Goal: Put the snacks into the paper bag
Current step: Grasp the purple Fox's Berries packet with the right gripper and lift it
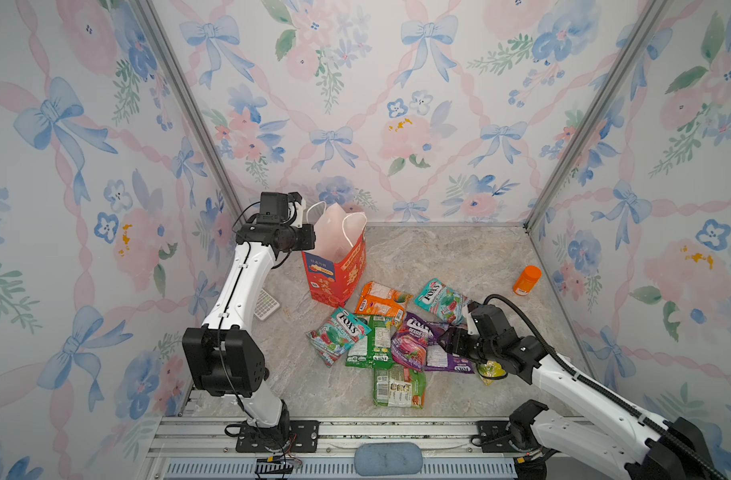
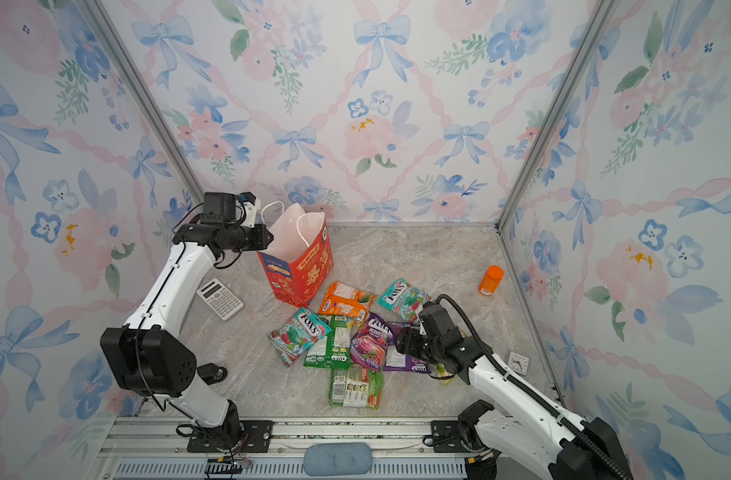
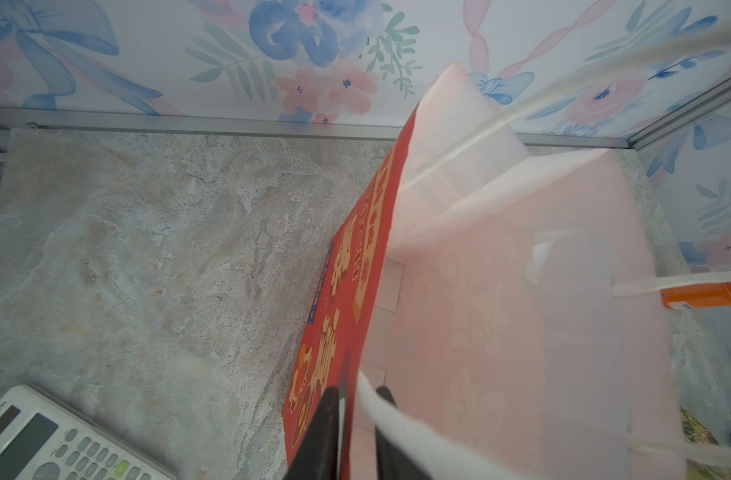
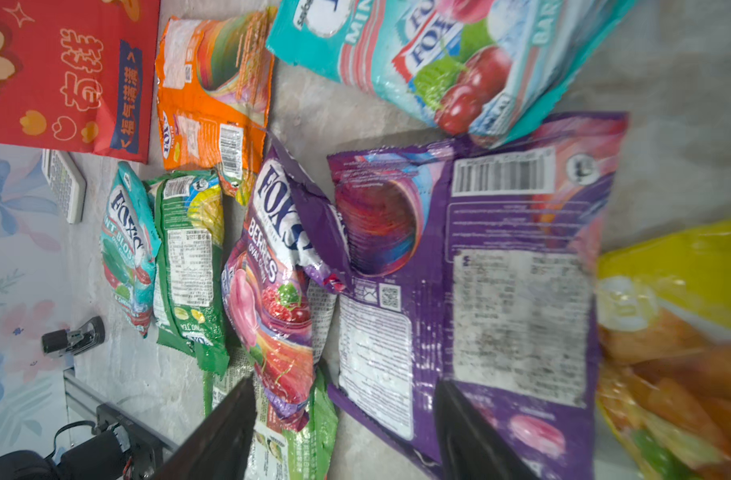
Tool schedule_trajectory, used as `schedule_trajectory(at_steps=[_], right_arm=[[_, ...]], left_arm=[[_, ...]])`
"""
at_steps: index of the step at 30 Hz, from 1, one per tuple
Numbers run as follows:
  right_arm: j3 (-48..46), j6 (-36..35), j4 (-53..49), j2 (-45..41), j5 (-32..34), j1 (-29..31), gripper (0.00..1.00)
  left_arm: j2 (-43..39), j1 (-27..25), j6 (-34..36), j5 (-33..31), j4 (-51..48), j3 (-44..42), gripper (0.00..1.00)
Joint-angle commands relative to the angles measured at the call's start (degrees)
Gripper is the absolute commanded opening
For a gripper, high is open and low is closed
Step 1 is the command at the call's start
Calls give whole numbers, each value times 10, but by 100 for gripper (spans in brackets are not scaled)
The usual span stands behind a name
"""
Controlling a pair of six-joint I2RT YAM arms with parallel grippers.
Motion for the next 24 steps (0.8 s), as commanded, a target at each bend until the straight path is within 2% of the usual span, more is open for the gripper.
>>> schedule_trajectory(at_steps=[1,12,24], right_arm=[[-8,23,44,27,-20,20,68],[-9,44,124,118,-39,48,62],[5,38,177,193,-52,56,34]], left_arm=[[1,5,4,30,-12,2,14],[-4,9,2,39,-12,-10,4],[-3,8,2,50,-11,-21,0]])
